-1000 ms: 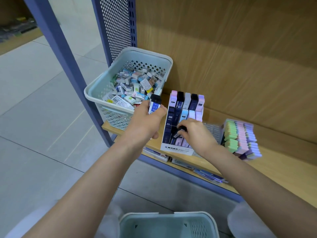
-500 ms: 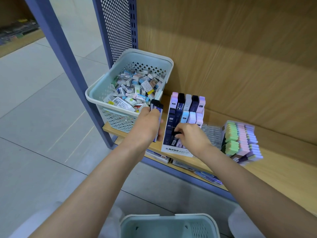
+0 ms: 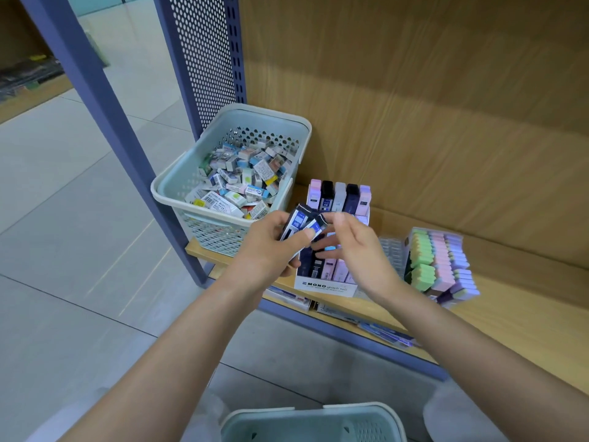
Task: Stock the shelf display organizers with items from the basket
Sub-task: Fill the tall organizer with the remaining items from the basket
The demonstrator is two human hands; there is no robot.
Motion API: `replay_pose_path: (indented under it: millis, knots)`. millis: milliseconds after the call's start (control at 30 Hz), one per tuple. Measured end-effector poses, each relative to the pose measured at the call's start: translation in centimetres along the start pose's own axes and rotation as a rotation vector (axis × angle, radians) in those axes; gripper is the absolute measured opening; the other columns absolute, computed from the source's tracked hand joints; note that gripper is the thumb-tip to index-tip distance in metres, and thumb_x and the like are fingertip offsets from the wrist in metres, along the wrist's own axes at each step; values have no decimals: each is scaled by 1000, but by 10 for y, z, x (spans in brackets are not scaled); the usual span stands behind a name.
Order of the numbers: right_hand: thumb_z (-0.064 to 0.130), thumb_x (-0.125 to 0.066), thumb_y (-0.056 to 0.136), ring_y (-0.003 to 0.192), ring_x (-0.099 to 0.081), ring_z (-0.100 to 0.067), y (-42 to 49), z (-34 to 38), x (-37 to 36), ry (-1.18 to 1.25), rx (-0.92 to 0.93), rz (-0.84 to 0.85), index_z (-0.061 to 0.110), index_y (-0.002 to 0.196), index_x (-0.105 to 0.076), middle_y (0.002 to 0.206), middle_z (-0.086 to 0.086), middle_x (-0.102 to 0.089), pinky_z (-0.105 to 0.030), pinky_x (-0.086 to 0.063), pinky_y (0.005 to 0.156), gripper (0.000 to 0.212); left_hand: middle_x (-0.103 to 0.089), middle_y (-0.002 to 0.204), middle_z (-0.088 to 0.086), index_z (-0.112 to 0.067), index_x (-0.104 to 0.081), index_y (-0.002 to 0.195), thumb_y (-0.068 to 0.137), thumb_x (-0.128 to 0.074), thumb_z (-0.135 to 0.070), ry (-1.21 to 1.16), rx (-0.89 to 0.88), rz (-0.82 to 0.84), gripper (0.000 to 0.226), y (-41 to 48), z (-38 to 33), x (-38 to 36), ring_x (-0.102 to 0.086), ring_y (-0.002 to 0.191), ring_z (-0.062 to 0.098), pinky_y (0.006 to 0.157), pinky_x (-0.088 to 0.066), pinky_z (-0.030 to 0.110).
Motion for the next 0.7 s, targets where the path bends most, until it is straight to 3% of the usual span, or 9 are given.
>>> replay_pose_path:
  millis: [100,167,233,300,400,500,600,700]
  knots:
    - [17,-49,96,74,-66,-10,-13,23,8,106,-44,133,9,104,-63,91,-10,-67,-21,-56,69,18,-60,75,-5,-18,-60,101,90,-60,-26,47,-10,55,13,-1,0,-3,-51,53,5,48,-44,13]
    - [11,-56,92,70,-65,-8,-17,25,17,122,-58,132,5,104,-64,87,-12,-68,-20,-56,67,16,-57,73,-4,-16,-60,101,91,-58,-29,56,-11,68,16,-3,-1,-7,-50,55,6,48,-43,15]
    - [10,-56,91,66,-64,-5,-14,26,28,160,-43,29,9,100,-65,84,-7,-67,-17,-55,64,12,-51,71,-2,-17,-57,95,96,-51,-29,49,26,15,13,-2,-3,-8,-44,56,9,48,-39,18]
    - [11,-55,93,66,-64,-3,-4,23,45,129,29,-182,16,94,-64,83,-3,-66,-16,-54,67,10,-48,73,1,-18,-52,87,100,-43,-20,-14,84,-71,16,1,-4,-6,-41,57,12,51,-37,22]
    - [10,-53,94,77,-66,-10,13,14,63,-123,168,-356,19,96,-63,83,4,-65,-25,-55,78,13,-49,77,3,-23,-54,87,99,-38,-10,-109,83,-135,23,4,-6,-2,-45,62,15,53,-44,25]
    - [11,-55,94,84,-65,-16,21,3,59,-557,271,-283,11,110,-66,94,-2,-66,-27,-51,84,20,-53,84,-2,-24,-53,105,100,-40,-12,-140,65,-156,18,4,-7,-1,-49,64,14,53,-51,20]
    - [13,-58,92,81,-58,-12,29,-5,47,-706,277,-186,7,110,-65,93,-1,-64,-22,-47,80,20,-54,94,0,-17,-51,127,100,-42,-13,-130,41,-141,29,5,-4,0,-50,65,13,54,-53,18]
    - [15,-57,93,81,-57,-13,39,-15,39,-738,229,-139,8,108,-60,88,4,-58,-28,-50,79,17,-52,82,-5,-21,-52,114,100,-42,-13,-109,19,-123,19,4,-4,0,-50,65,11,60,-54,20]
Point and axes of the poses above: each hand's wrist, its own y-axis towards the middle knuckle, its own x-axis out of the back of the hand, z = x × y, the point moved 1 cm from there along y, towards the middle knuckle
